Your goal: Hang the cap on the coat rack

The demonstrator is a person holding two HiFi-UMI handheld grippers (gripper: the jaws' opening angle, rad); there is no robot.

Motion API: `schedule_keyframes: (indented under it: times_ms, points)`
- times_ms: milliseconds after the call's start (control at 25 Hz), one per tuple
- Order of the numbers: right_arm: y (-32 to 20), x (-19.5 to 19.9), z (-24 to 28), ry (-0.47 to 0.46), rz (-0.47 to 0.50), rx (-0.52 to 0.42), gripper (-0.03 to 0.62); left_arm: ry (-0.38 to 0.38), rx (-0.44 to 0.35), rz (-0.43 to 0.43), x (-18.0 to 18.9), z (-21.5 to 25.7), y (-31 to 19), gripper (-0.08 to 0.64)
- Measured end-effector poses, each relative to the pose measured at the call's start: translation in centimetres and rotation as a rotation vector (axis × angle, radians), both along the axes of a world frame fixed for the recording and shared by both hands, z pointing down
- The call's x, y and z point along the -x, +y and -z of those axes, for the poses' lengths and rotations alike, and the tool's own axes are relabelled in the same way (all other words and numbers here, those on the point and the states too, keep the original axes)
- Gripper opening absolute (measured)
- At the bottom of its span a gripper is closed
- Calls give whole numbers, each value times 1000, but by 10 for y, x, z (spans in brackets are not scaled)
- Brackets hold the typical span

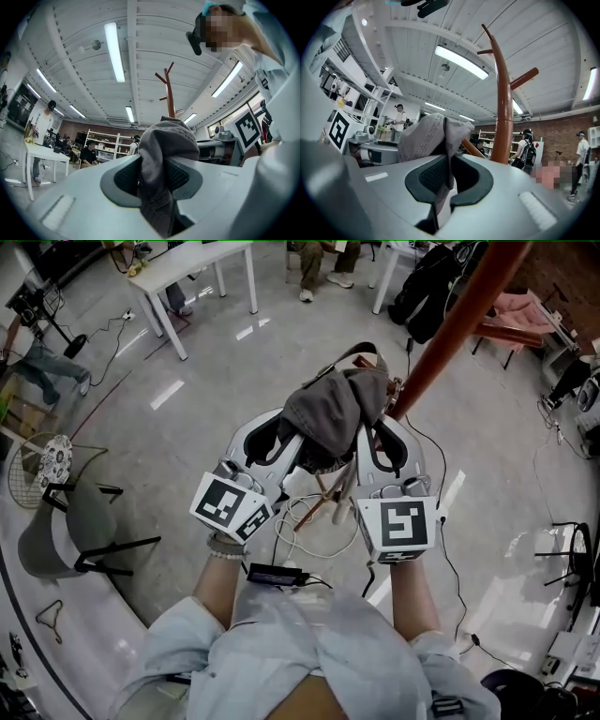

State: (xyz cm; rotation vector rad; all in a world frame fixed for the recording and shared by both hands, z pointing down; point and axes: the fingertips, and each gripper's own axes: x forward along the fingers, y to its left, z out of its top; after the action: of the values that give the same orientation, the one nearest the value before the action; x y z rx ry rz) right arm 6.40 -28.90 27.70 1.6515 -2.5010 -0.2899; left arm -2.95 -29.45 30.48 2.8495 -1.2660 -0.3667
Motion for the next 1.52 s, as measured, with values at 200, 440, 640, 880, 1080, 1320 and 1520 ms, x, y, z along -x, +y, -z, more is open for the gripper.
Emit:
schedule_keyframes:
  times_ms: [200,440,640,880,1080,1320,1520]
  points:
    - [-7,-5,-12,17,-37,44,26,-6,17,-12,-5,-11,-9,124]
    - [-9,-13,-22,23,-65,80,26,-15,48,-38,-14,-22,-15,124]
    - [-5,-19,-32,27,-85,102,26,-22,71,-57,-20,-32,-15,124]
    - [-4,-24,-45,25,-99,133,26,-53,83,-77,-26,-45,-16,124]
    - [-1,-31,-58,26,-107,147,26,-55,107,-90,-32,-56,-13,124]
    - [-3,-34,-67,16,-112,167,26,-74,137,-100,-35,-68,-17,126]
    - [-5,-38,-81,16,-119,192,29,-79,158,-110,-37,-77,-21,126]
